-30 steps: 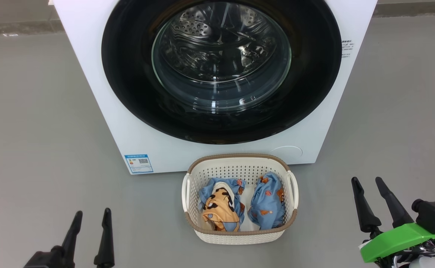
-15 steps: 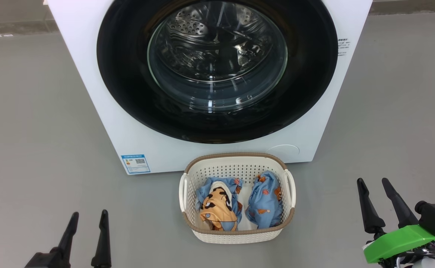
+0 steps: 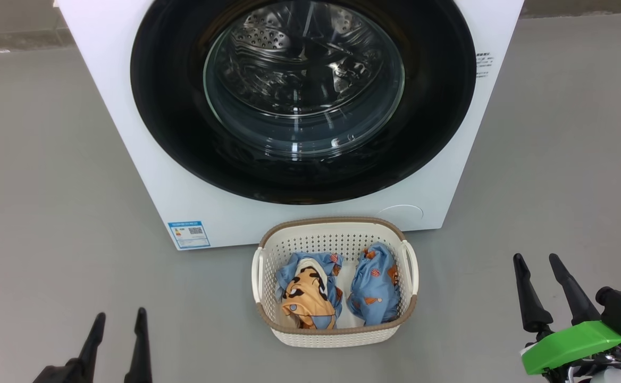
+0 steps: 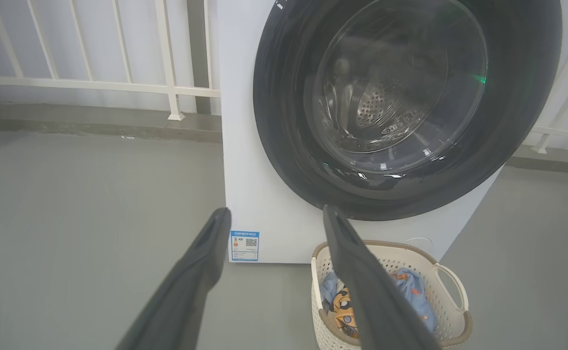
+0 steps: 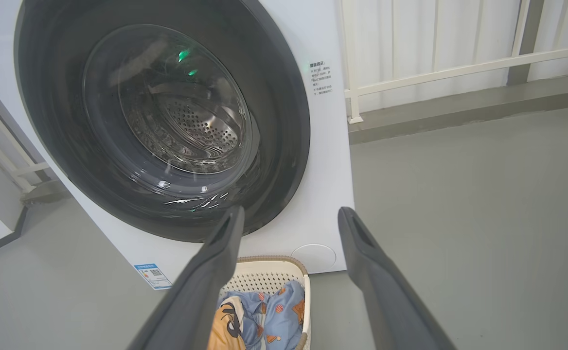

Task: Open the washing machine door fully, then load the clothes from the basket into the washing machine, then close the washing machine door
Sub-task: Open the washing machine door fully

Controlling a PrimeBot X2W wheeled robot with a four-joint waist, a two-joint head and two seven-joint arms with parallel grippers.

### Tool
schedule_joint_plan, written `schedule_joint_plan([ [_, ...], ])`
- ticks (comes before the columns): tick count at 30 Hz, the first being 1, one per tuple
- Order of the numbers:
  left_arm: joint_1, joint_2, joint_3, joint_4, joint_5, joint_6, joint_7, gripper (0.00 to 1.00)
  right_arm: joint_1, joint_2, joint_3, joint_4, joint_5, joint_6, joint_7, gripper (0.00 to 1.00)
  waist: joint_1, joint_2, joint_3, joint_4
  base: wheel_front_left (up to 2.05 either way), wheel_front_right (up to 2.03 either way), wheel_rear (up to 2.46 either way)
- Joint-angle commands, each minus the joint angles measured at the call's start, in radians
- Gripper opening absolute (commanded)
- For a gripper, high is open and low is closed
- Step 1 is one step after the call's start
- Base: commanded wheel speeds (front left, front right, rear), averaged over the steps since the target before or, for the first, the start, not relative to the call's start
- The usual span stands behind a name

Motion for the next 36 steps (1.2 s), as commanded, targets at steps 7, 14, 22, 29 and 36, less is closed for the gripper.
schedule_joint_plan([
  [7,-0.057,0.000,0.070,0.010,0.017,-0.002,-0.011,1.00,-0.005,-0.009,0.006,-0.024,-0.012,0.006,-0.012,1.00,0.0000,0.0000,0.005,-0.001,0.31,0.31,-0.61],
  [14,-0.067,-0.001,0.087,0.021,0.027,-0.002,-0.011,1.00,-0.004,-0.005,0.007,-0.028,-0.012,0.006,-0.012,1.00,0.0000,0.0000,0.009,-0.004,0.85,0.85,-1.69],
  [22,-0.079,-0.002,0.092,0.023,0.030,-0.002,-0.011,1.00,-0.005,-0.001,0.006,-0.033,-0.012,0.006,-0.012,1.00,0.0000,0.0000,0.017,-0.003,1.22,1.22,-2.43],
  [29,-0.085,-0.009,0.103,0.025,0.035,-0.002,-0.011,1.00,-0.010,0.000,0.007,-0.035,-0.010,0.006,-0.012,1.00,0.0000,0.0000,0.026,-0.008,1.23,1.23,-2.46],
  [36,-0.087,-0.017,0.103,0.003,0.011,-0.002,-0.011,1.00,-0.016,-0.001,0.008,-0.035,-0.007,0.006,-0.012,1.00,0.0000,0.0000,0.033,-0.014,1.25,1.02,-2.27],
])
